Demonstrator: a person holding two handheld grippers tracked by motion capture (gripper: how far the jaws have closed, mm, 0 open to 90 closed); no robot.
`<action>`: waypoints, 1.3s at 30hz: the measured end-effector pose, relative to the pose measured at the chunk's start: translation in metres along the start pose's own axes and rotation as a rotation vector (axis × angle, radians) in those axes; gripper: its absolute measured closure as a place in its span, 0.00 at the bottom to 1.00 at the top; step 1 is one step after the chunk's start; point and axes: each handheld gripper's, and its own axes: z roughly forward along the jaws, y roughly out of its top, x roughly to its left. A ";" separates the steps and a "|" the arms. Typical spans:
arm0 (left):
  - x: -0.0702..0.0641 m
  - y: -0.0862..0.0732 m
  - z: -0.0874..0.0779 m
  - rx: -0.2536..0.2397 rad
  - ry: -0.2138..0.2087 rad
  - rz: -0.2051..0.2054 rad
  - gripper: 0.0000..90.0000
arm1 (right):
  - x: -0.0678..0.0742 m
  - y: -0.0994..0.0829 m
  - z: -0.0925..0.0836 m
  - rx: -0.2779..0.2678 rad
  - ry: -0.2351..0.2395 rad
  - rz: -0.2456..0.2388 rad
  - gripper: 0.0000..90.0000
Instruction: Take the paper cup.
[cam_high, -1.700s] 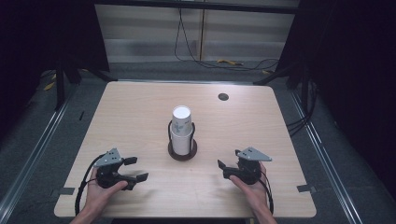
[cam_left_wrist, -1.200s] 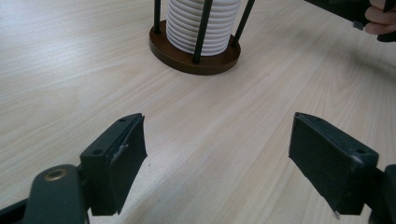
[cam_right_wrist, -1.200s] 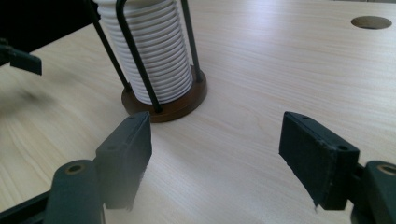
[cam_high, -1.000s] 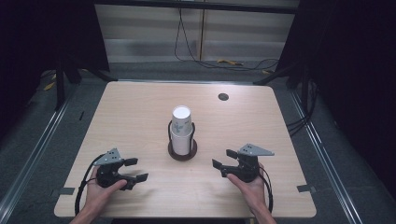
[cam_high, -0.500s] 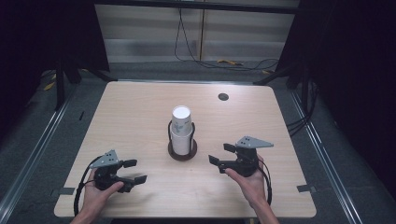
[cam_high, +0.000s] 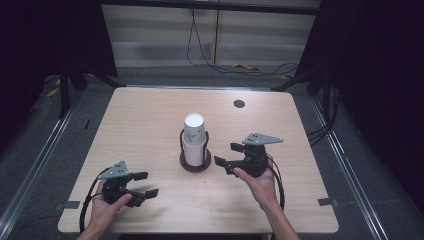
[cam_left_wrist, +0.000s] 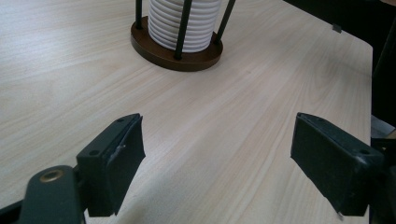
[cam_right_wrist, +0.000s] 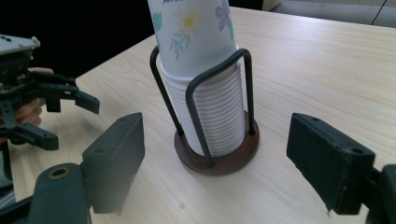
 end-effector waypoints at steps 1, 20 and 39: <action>0.000 0.000 0.000 0.000 0.000 0.002 0.19 | 0.000 0.001 0.001 0.001 0.001 0.006 0.21; -0.006 0.001 0.003 0.008 0.003 0.022 0.20 | 0.005 0.050 0.030 0.005 0.022 -0.088 0.20; -0.007 0.000 0.007 0.027 0.009 0.031 0.22 | 0.012 0.080 0.060 0.067 0.045 -0.128 0.24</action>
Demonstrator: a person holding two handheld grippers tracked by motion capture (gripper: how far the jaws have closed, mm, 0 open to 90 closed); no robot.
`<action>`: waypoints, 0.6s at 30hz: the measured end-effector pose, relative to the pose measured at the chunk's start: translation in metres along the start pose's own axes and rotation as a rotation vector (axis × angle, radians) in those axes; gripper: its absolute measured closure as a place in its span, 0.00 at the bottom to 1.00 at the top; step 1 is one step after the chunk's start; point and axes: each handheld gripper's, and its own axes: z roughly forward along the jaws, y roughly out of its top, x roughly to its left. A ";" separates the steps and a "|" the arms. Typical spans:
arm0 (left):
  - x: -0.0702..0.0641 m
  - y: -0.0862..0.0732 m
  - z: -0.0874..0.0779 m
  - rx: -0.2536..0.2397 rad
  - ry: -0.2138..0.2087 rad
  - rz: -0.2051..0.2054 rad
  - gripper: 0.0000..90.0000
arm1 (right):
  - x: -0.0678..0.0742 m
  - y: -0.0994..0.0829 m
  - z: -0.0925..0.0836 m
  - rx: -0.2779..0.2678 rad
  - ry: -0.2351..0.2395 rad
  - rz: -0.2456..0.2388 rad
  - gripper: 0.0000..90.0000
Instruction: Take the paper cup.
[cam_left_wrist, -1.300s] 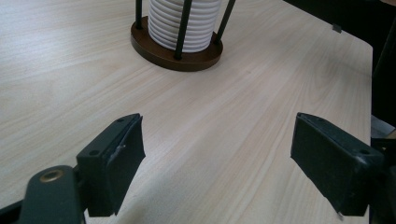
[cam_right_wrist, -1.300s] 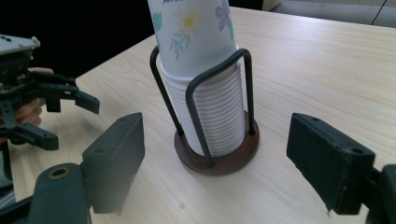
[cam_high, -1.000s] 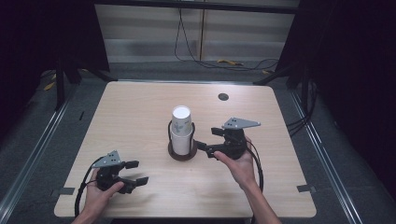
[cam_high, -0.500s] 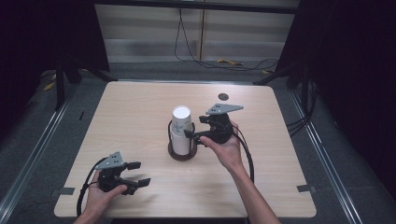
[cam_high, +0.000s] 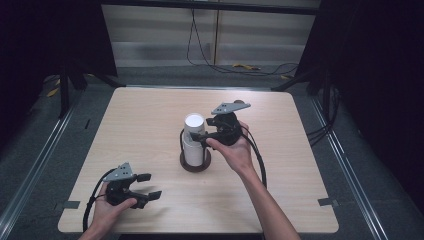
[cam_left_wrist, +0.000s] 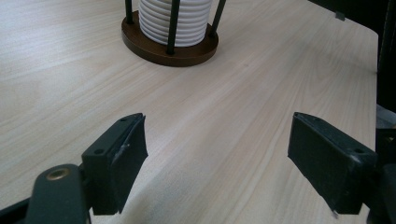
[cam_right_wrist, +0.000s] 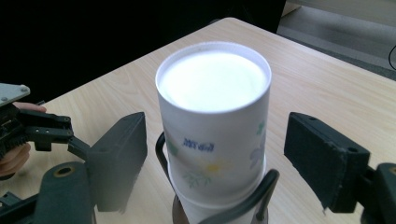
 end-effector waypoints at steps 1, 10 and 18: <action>0.000 0.000 0.000 0.002 0.000 0.002 0.22 | 0.001 0.003 0.001 0.006 -0.016 -0.016 0.23; 0.003 0.001 -0.003 -0.001 0.018 0.009 0.22 | -0.002 0.009 0.008 0.025 -0.012 -0.011 0.23; 0.003 0.001 -0.002 -0.004 0.012 0.020 0.22 | -0.004 0.012 0.016 0.035 -0.013 0.000 0.25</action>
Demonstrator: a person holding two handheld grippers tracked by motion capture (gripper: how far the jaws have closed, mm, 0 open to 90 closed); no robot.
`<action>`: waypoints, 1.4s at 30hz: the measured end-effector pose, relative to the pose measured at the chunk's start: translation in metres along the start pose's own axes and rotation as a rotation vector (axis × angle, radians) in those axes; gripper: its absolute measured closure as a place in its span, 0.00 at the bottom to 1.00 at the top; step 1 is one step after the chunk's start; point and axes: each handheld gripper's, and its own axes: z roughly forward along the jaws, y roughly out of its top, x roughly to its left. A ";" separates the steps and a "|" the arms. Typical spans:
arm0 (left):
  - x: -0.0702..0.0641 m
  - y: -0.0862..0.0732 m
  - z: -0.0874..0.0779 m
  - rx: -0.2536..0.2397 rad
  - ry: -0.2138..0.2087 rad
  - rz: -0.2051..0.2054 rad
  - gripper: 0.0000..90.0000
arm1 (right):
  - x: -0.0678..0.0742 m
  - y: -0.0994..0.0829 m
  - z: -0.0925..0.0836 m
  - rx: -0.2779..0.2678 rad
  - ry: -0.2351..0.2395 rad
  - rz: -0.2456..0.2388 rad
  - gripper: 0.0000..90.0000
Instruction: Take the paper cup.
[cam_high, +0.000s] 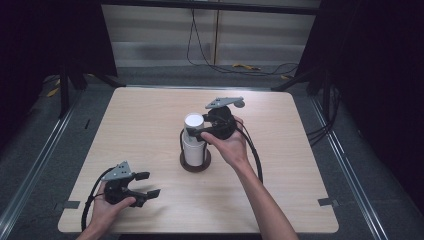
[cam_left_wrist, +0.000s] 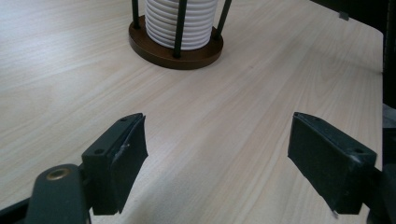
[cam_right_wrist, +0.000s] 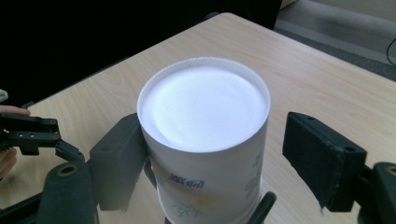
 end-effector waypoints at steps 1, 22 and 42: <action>-0.001 0.000 0.000 0.004 -0.002 0.004 0.22 | 0.001 -0.001 0.004 0.009 0.006 -0.007 0.25; -0.002 -0.001 0.003 0.027 -0.010 0.011 0.22 | 0.005 0.003 0.001 -0.027 0.008 -0.003 0.36; 0.002 -0.002 0.003 0.017 -0.026 -0.034 0.22 | 0.007 0.014 -0.007 -0.081 0.000 0.016 0.38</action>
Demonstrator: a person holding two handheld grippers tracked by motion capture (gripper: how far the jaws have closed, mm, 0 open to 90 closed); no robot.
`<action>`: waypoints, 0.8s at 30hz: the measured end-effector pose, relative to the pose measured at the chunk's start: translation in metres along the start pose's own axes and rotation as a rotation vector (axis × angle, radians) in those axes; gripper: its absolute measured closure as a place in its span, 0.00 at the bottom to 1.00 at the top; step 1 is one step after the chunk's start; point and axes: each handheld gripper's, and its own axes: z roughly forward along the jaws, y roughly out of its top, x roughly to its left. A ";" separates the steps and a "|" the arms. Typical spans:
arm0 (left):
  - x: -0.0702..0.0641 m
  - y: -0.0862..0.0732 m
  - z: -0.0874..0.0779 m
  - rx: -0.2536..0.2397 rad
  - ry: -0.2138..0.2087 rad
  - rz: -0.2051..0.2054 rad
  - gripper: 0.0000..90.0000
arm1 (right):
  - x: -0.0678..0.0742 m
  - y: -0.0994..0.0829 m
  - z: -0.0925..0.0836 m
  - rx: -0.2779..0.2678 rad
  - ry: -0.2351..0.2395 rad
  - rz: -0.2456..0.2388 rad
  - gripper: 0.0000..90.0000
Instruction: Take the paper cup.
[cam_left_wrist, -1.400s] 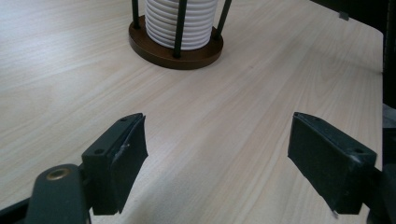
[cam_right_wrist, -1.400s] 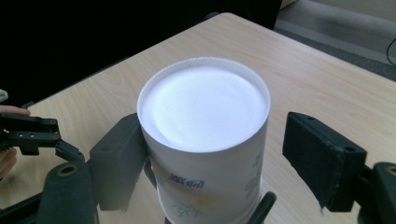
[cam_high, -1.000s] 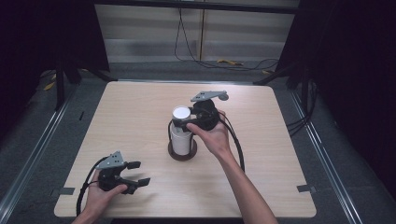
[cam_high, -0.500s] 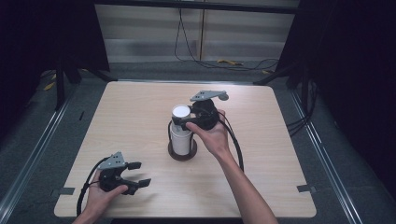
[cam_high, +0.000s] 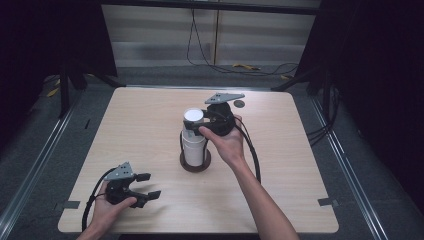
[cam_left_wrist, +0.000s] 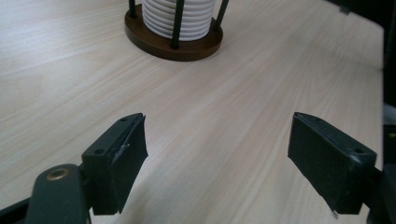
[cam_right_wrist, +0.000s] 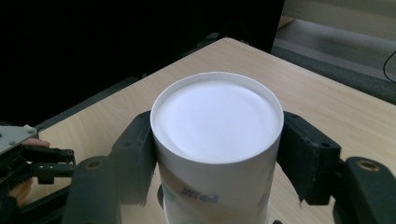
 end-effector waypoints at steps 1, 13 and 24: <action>0.000 0.000 0.000 -0.004 -0.004 -0.007 0.22 | 0.000 0.002 -0.002 -0.006 0.002 -0.002 0.38; 0.001 0.001 -0.001 0.000 0.013 0.022 0.22 | 0.000 0.005 -0.005 -0.030 0.004 0.000 0.39; -0.006 0.003 0.002 0.005 -0.003 0.056 0.22 | 0.002 0.006 -0.010 -0.078 0.001 0.004 0.40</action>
